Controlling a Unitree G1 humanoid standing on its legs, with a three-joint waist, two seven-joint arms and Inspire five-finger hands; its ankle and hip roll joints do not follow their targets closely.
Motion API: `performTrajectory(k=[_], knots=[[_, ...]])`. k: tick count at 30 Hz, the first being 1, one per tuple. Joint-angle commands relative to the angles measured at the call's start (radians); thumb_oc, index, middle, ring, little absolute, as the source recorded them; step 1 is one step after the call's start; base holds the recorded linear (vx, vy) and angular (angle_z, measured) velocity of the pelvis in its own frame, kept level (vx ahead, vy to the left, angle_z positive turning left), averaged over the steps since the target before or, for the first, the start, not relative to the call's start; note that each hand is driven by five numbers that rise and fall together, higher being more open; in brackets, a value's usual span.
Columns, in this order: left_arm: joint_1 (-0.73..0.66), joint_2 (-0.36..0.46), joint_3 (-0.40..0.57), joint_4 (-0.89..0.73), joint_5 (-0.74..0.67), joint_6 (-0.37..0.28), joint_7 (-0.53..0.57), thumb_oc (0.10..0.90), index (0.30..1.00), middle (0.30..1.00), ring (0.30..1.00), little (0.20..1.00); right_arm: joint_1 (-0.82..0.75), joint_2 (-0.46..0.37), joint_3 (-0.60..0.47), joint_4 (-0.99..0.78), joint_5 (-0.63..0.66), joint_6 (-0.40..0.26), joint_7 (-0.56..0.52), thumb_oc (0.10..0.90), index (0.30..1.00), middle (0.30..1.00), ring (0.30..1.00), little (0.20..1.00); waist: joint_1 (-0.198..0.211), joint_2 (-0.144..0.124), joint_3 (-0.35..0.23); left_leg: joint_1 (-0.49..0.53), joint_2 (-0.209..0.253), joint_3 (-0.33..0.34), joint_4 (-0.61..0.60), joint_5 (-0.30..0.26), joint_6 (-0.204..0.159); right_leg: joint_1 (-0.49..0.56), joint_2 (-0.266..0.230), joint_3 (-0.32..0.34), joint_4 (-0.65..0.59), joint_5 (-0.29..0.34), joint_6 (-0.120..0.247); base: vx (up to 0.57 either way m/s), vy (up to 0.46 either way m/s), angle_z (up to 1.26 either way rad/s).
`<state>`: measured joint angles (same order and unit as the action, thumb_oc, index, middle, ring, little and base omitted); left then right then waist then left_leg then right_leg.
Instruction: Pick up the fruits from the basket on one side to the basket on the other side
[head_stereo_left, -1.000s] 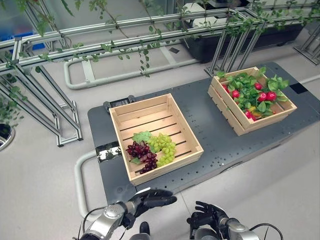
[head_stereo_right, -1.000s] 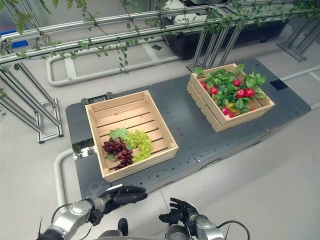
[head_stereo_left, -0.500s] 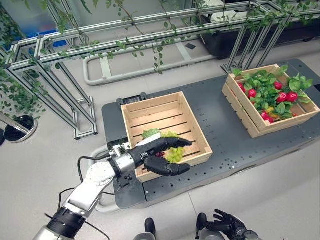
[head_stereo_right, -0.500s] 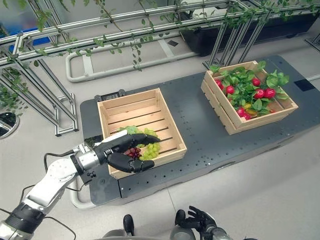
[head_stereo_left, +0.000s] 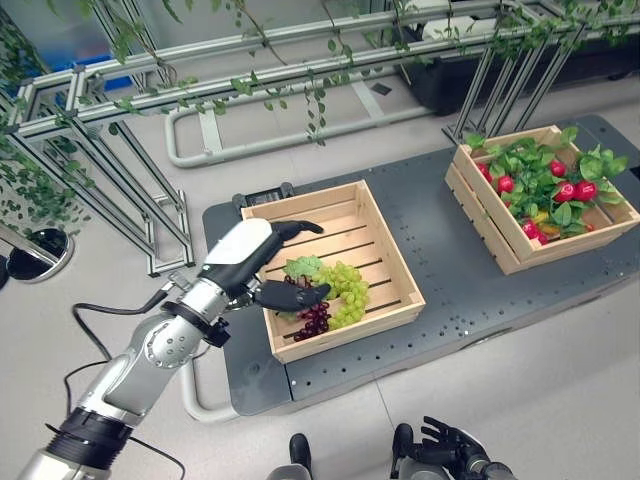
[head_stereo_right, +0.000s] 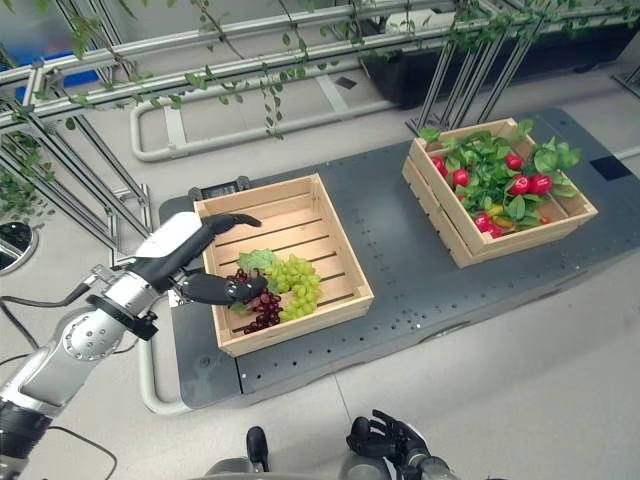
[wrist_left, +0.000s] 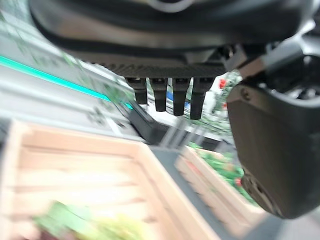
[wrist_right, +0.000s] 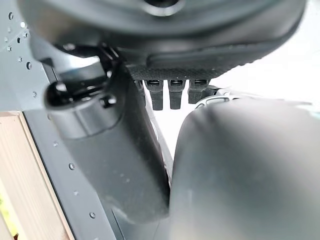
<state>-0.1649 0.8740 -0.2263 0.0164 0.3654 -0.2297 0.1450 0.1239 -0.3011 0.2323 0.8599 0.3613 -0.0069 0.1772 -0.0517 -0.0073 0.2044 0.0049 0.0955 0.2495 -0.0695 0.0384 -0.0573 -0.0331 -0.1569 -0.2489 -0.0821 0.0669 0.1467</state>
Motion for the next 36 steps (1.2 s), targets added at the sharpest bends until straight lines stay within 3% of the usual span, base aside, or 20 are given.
performTrajectory(k=[1, 7, 16, 25, 36], knots=[[-0.213, 0.082, 0.000, 0.064, 0.107, -0.002, 0.259, 0.800, 0.900, 0.900, 0.900, 0.900, 0.013, -0.085, 0.054, -0.088, -0.001, -0.065, 0.018, 0.800, 0.900, 0.900, 0.900, 0.900, -0.041, -0.014, 0.078, -0.087, 0.021, 0.008, 0.181, -0.096, 0.003, -0.111, -0.070, 0.055, 0.200, -0.058, 0.042, -0.07, 0.002, 0.05], [-0.358, 0.139, -0.117, 0.227, 0.242, 0.073, 0.394, 0.800, 0.900, 0.900, 0.900, 0.900, -0.020, -0.121, 0.093, -0.148, 0.034, -0.090, 0.011, 0.800, 0.900, 0.900, 0.900, 0.900, -0.059, -0.025, 0.153, -0.208, 0.028, -0.026, 0.310, -0.115, -0.005, -0.217, -0.068, 0.091, 0.294, -0.075, 0.026, -0.05, 0.005, -0.05], [-0.525, 0.169, -0.265, 0.340, 0.373, 0.187, 0.393, 0.800, 0.900, 0.900, 0.900, 0.900, -0.066, -0.166, 0.120, -0.220, 0.051, -0.118, -0.025, 0.800, 0.900, 0.900, 0.900, 0.900, -0.079, -0.026, 0.221, -0.268, 0.021, -0.020, 0.332, -0.105, -0.007, -0.272, -0.055, 0.102, 0.308, -0.071, 0.021, -0.06, 0.008, -0.02], [-0.642, 0.179, -0.367, 0.347, 0.414, 0.271, 0.197, 0.800, 0.900, 0.900, 0.900, 0.900, -0.093, -0.192, 0.121, -0.259, 0.069, -0.117, -0.038, 0.800, 0.900, 0.900, 0.900, 0.900, -0.088, -0.031, 0.275, -0.339, 0.039, -0.018, 0.418, -0.119, -0.010, -0.311, -0.047, 0.096, 0.356, -0.092, 0.005, -0.05, -0.016, 0.00], [-0.695, 0.194, -0.382, 0.364, 0.424, 0.375, -0.003, 0.800, 0.900, 0.900, 0.900, 0.900, -0.109, -0.186, 0.119, -0.279, 0.079, -0.117, -0.059, 0.800, 0.900, 0.900, 0.900, 0.900, -0.078, -0.032, 0.304, -0.363, 0.039, -0.018, 0.430, -0.113, -0.011, -0.311, -0.046, 0.082, 0.346, -0.089, 0.006, -0.03, -0.008, 0.00]])
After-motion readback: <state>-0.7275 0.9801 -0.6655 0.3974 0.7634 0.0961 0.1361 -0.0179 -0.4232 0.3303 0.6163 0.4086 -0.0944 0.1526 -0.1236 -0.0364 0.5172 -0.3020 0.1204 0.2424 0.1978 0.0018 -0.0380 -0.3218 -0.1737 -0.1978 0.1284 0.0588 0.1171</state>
